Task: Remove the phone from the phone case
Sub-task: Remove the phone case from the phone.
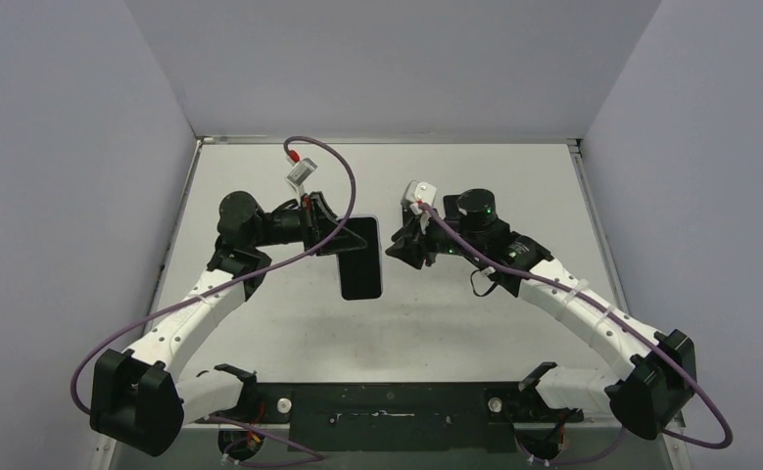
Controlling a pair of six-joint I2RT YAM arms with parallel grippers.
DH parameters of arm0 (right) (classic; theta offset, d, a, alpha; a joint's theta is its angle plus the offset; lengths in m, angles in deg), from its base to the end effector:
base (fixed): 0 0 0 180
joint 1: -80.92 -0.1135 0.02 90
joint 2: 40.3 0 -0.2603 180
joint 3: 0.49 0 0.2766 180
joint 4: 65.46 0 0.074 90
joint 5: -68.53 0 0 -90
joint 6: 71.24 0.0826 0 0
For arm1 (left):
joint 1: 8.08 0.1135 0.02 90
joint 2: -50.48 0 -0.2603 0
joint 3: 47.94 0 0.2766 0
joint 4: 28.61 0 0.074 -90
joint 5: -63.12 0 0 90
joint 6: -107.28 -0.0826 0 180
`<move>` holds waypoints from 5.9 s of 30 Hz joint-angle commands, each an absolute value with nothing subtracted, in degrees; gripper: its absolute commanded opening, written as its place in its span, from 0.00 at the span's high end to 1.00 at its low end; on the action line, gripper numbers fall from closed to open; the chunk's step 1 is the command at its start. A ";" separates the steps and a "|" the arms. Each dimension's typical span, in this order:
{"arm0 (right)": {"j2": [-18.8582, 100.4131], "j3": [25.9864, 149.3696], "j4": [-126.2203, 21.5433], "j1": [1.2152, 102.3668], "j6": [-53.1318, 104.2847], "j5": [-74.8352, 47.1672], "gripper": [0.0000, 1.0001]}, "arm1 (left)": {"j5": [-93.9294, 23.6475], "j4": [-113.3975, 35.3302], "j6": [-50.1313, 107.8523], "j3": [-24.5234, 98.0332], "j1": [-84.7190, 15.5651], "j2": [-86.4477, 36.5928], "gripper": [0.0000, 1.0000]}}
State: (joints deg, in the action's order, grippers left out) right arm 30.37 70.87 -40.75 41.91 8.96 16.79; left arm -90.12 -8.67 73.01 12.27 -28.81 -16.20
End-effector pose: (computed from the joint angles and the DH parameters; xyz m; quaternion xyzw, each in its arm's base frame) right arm 0.2299 0.2520 0.3059 -0.4899 0.6479 0.3957 0.4285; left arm 0.2544 -0.1751 0.3473 0.2340 0.6267 -0.6688 0.3243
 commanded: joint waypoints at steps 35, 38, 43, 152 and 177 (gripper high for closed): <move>19.09 52.44 -72.90 43.21 75.39 12.50 0.36 | -54.71 5.03 92.43 -2.96 -27.50 -11.28 1.00; 20.15 53.34 -72.57 43.30 75.80 12.96 0.41 | -54.72 5.45 92.69 -2.98 -27.46 -11.22 1.00; 20.87 54.02 -72.97 43.22 76.25 13.36 0.43 | -54.58 5.86 92.95 -2.88 -27.50 -11.01 1.00; 16.23 52.47 -91.76 44.99 88.83 2.43 1.00 | -40.35 2.14 80.65 -6.68 -45.31 -4.92 0.46; 17.68 53.34 -88.54 44.79 87.09 6.93 1.00 | -38.86 5.25 80.21 -2.80 -47.27 -9.08 0.53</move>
